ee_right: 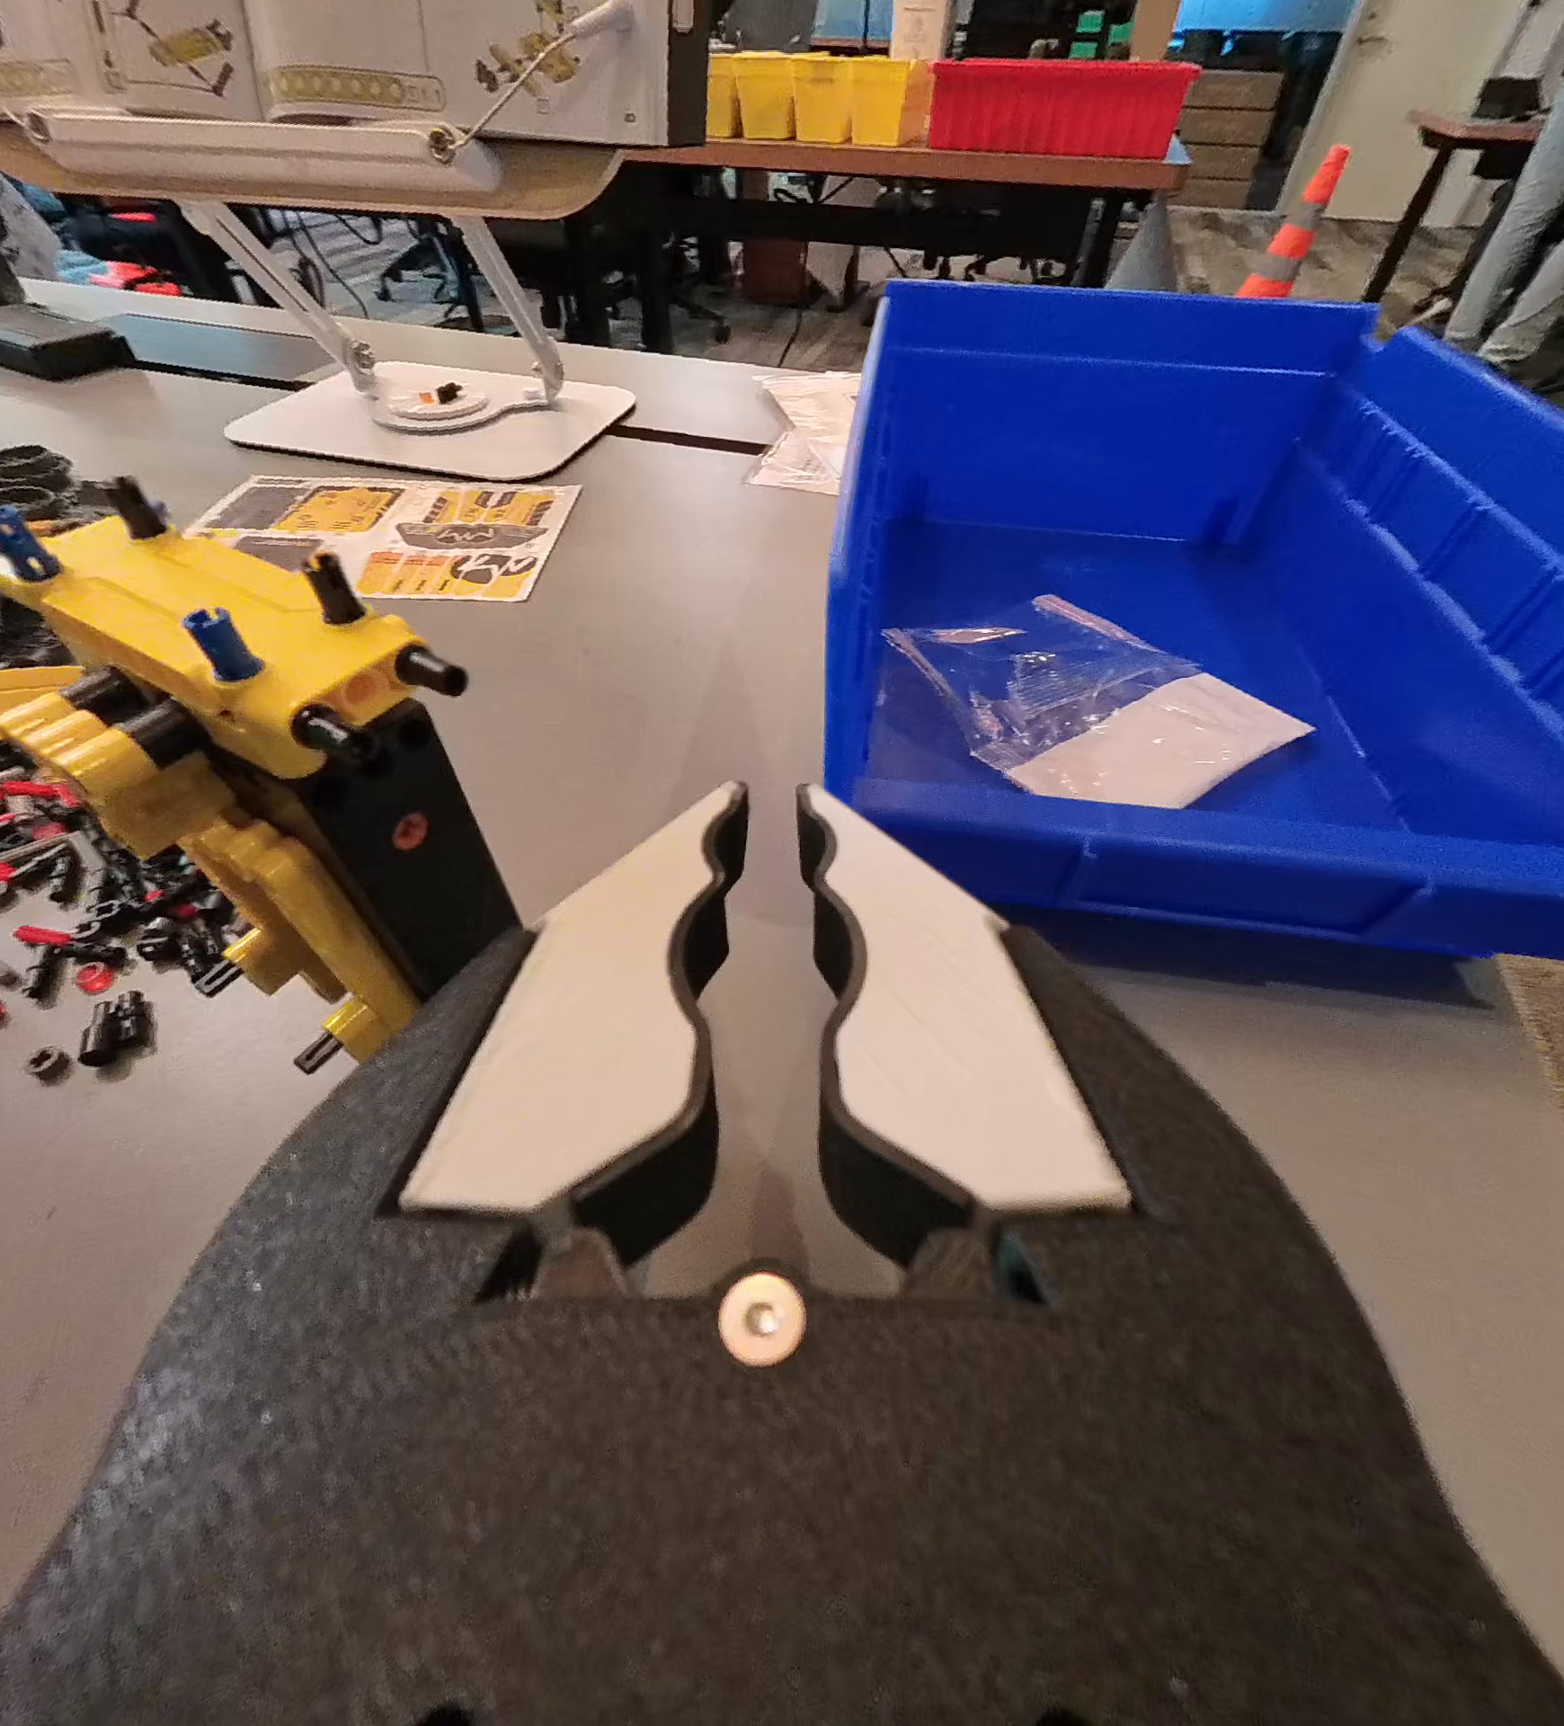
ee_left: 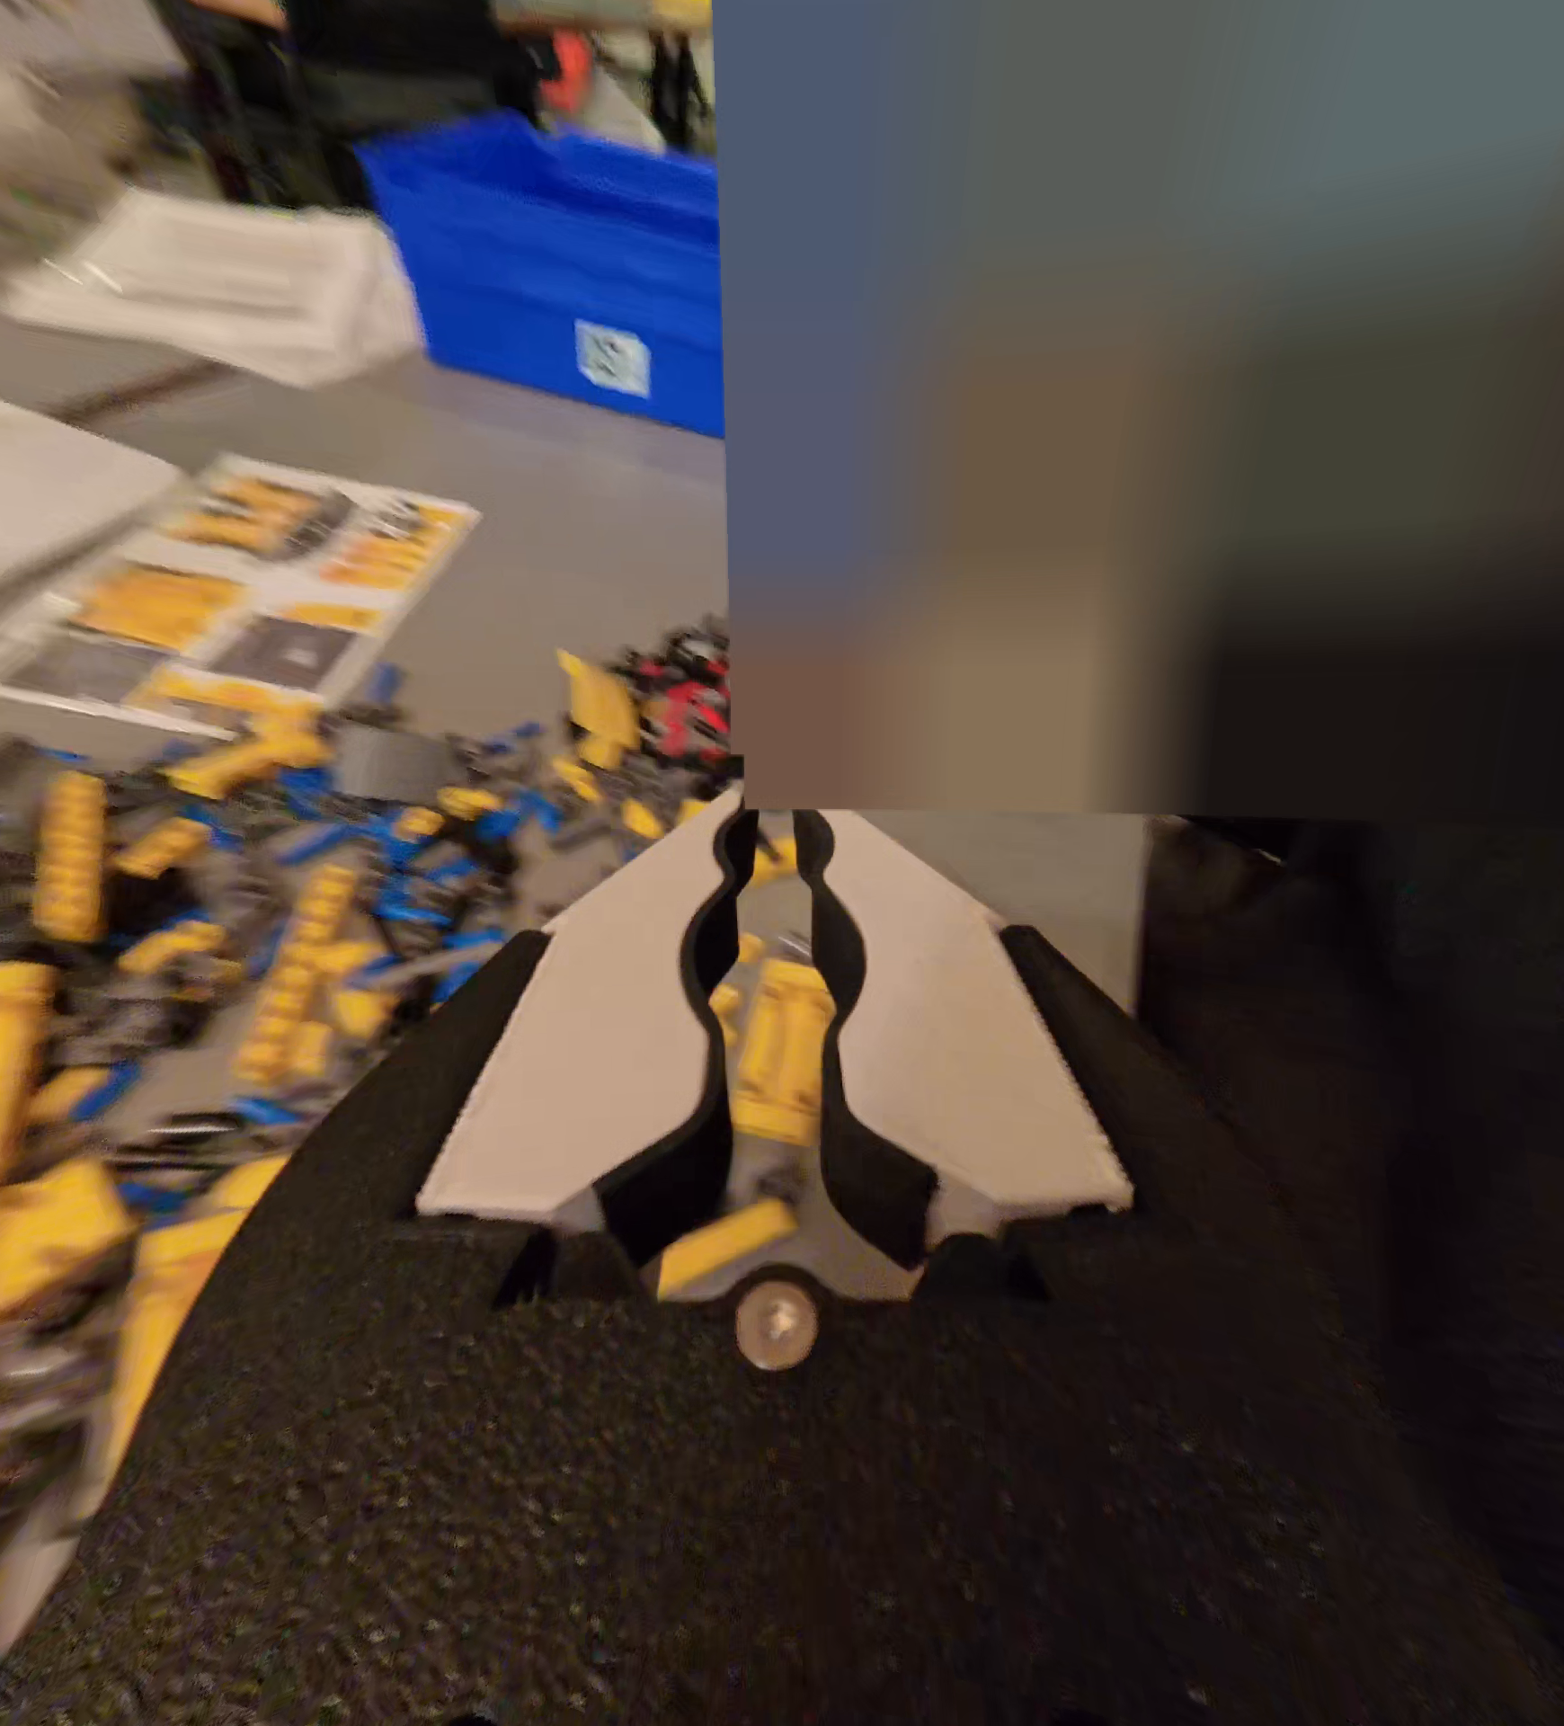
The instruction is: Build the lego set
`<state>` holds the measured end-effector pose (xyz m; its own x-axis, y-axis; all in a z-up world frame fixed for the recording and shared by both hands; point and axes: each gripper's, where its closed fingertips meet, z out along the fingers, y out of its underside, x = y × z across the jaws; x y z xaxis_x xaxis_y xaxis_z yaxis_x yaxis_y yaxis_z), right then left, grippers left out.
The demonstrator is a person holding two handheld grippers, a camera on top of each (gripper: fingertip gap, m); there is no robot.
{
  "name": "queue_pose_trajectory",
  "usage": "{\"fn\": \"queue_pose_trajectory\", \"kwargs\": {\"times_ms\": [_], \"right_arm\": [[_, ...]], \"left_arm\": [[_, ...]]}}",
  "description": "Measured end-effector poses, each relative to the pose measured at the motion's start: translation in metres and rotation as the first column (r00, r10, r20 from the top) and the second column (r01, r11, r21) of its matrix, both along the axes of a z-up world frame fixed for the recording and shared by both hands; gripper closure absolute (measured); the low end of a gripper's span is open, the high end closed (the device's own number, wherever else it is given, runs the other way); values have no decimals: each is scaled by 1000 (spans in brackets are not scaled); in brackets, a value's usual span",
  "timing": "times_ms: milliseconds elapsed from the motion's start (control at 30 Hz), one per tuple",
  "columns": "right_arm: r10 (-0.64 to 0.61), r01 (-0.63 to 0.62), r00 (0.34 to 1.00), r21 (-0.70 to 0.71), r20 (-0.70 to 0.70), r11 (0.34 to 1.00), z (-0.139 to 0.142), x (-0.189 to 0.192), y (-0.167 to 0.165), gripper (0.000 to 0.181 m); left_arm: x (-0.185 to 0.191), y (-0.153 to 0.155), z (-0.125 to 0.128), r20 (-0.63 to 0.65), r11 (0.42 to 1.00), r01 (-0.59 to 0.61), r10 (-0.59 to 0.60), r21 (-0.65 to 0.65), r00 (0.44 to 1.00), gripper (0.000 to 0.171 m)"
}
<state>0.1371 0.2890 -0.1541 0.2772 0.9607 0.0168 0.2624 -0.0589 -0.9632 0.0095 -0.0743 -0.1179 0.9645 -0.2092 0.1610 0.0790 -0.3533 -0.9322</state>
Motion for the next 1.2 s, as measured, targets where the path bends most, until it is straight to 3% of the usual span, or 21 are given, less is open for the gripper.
{"fn": "queue_pose_trajectory", "kwargs": {"times_ms": [167, 300, 667, 1200], "right_arm": [[10, -11, 999, -33, -50, 999, 6, 2, 0, 171], [29, -36, 994, -66, -101, 997, 11, 4, -2, 171], [31, -42, 990, -81, -135, 996, 15, 7, -1, 171], [24, -31, 992, -59, -121, 998, 14, 6, -2, 171]], "left_arm": [[60, -14, -55, -6, 973, 99, -102, -207, 995, 165], [73, -20, -77, -90, 944, 118, -152, -307, 984, 165], [79, -17, -105, -136, 915, 115, -180, -386, 974, 165], [64, -11, -105, -192, 927, 36, -115, -374, 975, 165]]}}
